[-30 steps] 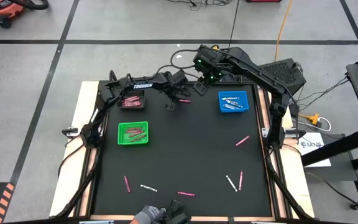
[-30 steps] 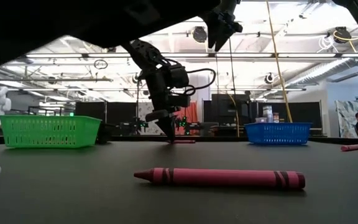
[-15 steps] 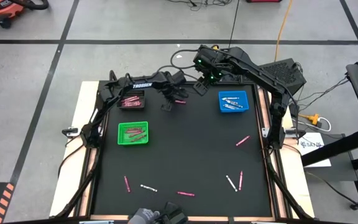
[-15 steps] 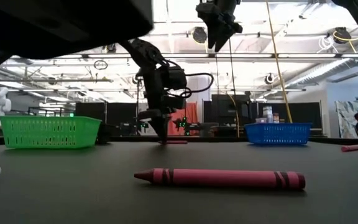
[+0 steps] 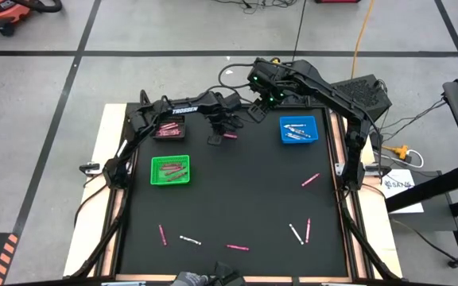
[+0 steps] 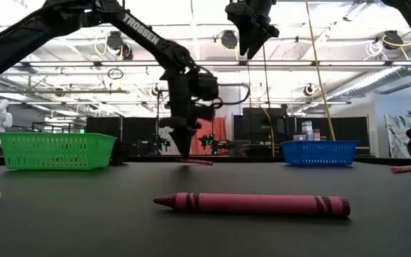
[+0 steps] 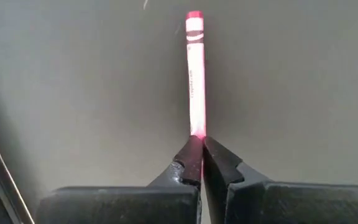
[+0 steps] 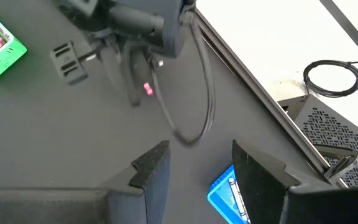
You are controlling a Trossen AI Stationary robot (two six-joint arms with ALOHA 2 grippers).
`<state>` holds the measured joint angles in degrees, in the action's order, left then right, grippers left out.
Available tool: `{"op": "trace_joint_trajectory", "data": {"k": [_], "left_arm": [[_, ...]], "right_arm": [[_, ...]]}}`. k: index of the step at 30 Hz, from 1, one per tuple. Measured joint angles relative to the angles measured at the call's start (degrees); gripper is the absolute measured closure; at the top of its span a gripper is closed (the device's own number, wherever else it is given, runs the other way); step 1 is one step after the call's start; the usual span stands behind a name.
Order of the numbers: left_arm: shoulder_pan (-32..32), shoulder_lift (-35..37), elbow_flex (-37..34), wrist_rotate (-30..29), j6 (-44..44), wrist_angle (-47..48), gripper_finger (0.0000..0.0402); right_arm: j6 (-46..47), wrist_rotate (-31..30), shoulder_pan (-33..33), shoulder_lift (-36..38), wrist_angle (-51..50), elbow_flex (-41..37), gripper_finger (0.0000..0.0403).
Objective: Sort crayons
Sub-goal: Put the red crayon into the green bin
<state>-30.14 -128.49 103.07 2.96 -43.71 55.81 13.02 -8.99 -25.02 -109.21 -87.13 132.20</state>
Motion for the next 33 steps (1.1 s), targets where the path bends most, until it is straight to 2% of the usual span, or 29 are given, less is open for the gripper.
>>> {"op": "trace_joint_trajectory", "data": {"k": [17, 20, 27, 30, 33], "left_arm": [[3.2, 0.2, 0.3, -0.7, 1.0, -1.2, 0.0399], [3.5, 0.3, 0.3, -4.4, 1.0, -1.2, 0.0396], [3.5, 0.4, 0.4, -20.0, 1.3, -2.4, 0.0371], [3.9, 0.4, 0.4, -19.7, 2.1, -2.5, 0.0371], [4.5, 0.4, 0.4, -15.9, 4.6, -1.5, 0.0371]], "right_arm": [[0.0, 0.0, 0.0, 0.0, -1.4, 0.0, 0.0245], [0.0, 0.0, 0.0, 0.0, -1.4, 0.0, 0.0245], [0.0, 0.0, 0.0, 0.0, -1.5, 0.0, 0.0245], [0.0, 0.0, 0.0, 0.0, -1.5, 0.0, 0.0245], [0.0, 0.0, 0.0, 0.0, -1.5, 0.0, 0.0245]]}}
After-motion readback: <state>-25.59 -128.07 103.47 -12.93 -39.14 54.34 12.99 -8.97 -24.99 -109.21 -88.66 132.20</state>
